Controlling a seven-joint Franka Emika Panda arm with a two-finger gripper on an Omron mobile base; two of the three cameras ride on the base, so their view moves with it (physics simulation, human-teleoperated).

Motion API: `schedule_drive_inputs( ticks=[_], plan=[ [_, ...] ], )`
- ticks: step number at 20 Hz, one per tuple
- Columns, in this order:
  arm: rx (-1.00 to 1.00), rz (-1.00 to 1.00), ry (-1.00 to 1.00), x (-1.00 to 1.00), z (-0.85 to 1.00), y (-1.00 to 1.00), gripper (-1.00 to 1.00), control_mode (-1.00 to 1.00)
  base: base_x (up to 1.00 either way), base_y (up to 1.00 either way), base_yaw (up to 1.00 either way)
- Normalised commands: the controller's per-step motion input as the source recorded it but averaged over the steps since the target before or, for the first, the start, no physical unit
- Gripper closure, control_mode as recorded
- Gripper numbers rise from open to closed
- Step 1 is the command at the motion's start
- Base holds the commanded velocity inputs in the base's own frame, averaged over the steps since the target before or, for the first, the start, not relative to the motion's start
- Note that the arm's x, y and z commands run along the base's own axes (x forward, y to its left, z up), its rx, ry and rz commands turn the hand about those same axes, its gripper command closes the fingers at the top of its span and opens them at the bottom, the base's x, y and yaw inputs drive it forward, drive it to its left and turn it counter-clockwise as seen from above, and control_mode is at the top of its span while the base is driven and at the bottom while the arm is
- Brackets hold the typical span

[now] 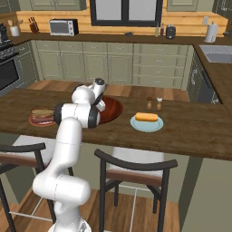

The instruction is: Place one bun and one sausage from the bowl on each plate.

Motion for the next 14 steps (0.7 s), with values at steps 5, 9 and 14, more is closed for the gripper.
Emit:
schedule_drive_inputs(
  ticks=[5, 9, 14],
  plan=[
    [0.00, 0.00, 0.00, 0.04, -0.04, 0.04, -1.00, -1.00, 0.00, 0.00, 0.00],
    [-0.01, 0.00, 0.00, 0.10, -0.02, 0.05, -1.00, -1.00, 0.00, 0.00, 0.00],
    [0.00, 0.00, 0.00, 0.08, -0.09, 0.03, -1.00, -1.00, 0.00, 0.00, 0.00]
  ],
)
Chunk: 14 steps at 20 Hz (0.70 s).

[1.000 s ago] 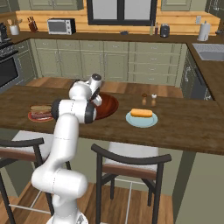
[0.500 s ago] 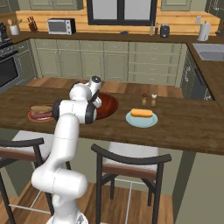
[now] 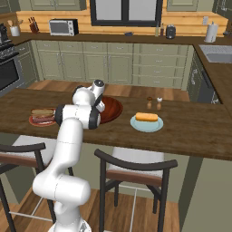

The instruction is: Place one bun and one sausage from the bowl on each plate.

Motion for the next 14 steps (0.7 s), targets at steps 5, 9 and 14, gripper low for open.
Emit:
schedule_drive_inputs(
  ticks=[5, 9, 14],
  plan=[
    [0.00, 0.00, 0.00, 0.07, -0.08, 0.04, -1.00, -1.00, 0.00, 0.00, 0.00],
    [0.00, 0.00, 0.00, 0.12, -0.05, 0.04, -1.00, -1.00, 0.00, 0.00, 0.00],
    [0.00, 0.00, 0.00, 0.07, -0.03, 0.02, 1.00, -1.00, 0.00, 0.00, 0.00]
  ],
)
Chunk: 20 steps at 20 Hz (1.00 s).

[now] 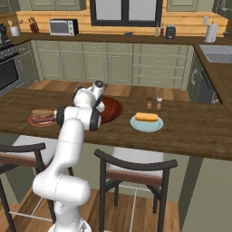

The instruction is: Place one bun and one sausage from the bowl on each plate.

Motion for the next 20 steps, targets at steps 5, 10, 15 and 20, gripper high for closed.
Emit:
schedule_drive_inputs(
  ticks=[5, 10, 15, 20],
  plan=[
    [0.00, 0.00, 0.00, 0.00, 0.00, 0.00, 1.00, -1.00, 0.00, 0.00, 0.00],
    [0.00, 0.00, 0.00, 0.00, 0.00, 0.00, 1.00, -1.00, 0.00, 0.00, 0.00],
    [0.00, -0.01, 0.00, -0.15, 0.09, 0.00, 1.00, -1.00, 0.00, 0.00, 0.00],
    [-0.01, -0.13, -0.11, -0.70, 0.90, -0.13, 1.00, -1.00, 0.00, 0.00, 0.00]
  ],
)
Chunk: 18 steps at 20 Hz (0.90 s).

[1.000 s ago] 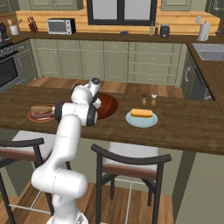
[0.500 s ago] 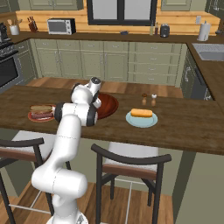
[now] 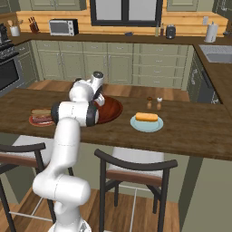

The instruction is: Place one bun and one sausage from the bowl on each plate.

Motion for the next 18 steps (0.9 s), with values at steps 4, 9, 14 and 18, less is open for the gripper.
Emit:
schedule_drive_inputs(
  ticks=[4, 9, 14, 18],
  plan=[
    [-0.01, -0.24, -0.04, -0.98, 0.97, -0.58, 1.00, -1.00, 0.00, 0.00, 0.00],
    [-0.12, -0.45, -0.09, -1.00, 0.28, -0.49, 1.00, -1.00, 0.00, 0.00, 0.00],
    [-0.05, -0.47, -0.12, -0.97, 0.19, -0.52, 1.00, -1.00, 0.00, 0.00, 0.00],
    [0.00, -0.38, -0.28, -1.00, 0.14, -0.34, 1.00, -1.00, 0.00, 0.00, 0.00]
  ],
)
